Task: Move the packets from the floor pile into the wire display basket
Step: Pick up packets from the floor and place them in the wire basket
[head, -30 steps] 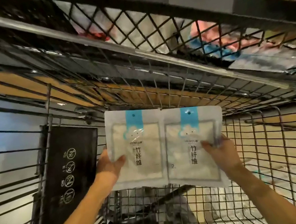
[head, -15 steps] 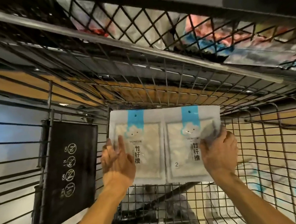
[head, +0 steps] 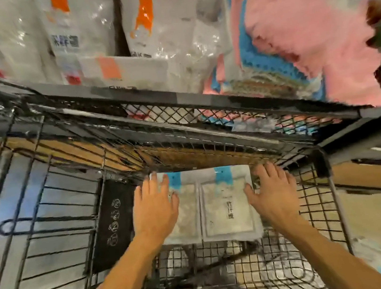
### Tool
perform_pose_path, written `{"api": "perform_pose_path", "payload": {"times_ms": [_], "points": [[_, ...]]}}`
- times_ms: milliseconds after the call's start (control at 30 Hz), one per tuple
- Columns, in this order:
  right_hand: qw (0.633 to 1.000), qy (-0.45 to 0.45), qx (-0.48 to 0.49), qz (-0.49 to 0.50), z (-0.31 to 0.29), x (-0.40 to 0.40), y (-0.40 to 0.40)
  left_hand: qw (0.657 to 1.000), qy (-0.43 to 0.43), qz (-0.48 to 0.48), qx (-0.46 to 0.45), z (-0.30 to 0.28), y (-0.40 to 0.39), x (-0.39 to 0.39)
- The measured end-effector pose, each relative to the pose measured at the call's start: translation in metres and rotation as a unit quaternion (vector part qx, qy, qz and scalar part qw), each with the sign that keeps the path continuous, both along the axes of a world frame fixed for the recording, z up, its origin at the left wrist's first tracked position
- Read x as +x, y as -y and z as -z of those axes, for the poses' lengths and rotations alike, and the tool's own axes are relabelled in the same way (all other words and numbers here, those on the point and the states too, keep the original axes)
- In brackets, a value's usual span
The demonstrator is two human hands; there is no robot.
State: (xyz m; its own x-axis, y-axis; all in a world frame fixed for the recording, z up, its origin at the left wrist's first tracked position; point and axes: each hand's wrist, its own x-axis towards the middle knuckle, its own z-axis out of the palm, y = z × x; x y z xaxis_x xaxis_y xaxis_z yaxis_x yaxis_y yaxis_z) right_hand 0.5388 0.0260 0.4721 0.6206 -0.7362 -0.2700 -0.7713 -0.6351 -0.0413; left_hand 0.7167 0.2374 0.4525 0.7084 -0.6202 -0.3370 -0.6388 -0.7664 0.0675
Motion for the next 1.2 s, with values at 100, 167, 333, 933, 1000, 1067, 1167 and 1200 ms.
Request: {"api": "perform_pose_path", "payload": {"times_ms": [100,167,333,933,1000,1067,1167,1200], "points": [[0.999,0.035,-0.029,-0.005,-0.049,-0.003,0.005,1.0,0.03,0.01,-0.004,-0.049,0.007,0.0],[0.998,0.047,-0.037,-0.008,-0.084,-0.005,0.008,0.998,0.058,0.01,-0.01,-0.085,0.013,0.001],[0.994,0.093,-0.054,-0.02,-0.155,-0.023,0.009,0.99,0.124,-0.018,-0.059,-0.169,0.017,-0.004],[0.972,0.176,-0.124,0.089,-0.338,-0.089,-0.038,0.961,0.155,0.139,-0.181,-0.345,0.017,-0.035],[0.967,0.177,-0.134,0.126,-0.345,-0.108,-0.054,0.952,0.145,0.173,-0.209,-0.348,0.017,-0.046],[0.959,0.181,-0.14,0.17,-0.349,-0.132,-0.071,0.945,0.126,0.206,-0.221,-0.351,0.02,-0.062],[0.948,0.173,-0.144,0.227,-0.355,-0.177,-0.098,0.929,0.11,0.264,-0.234,-0.354,0.029,-0.093],[0.942,0.175,-0.146,0.246,-0.357,-0.193,-0.107,0.922,0.104,0.285,-0.241,-0.354,0.032,-0.106]]}}
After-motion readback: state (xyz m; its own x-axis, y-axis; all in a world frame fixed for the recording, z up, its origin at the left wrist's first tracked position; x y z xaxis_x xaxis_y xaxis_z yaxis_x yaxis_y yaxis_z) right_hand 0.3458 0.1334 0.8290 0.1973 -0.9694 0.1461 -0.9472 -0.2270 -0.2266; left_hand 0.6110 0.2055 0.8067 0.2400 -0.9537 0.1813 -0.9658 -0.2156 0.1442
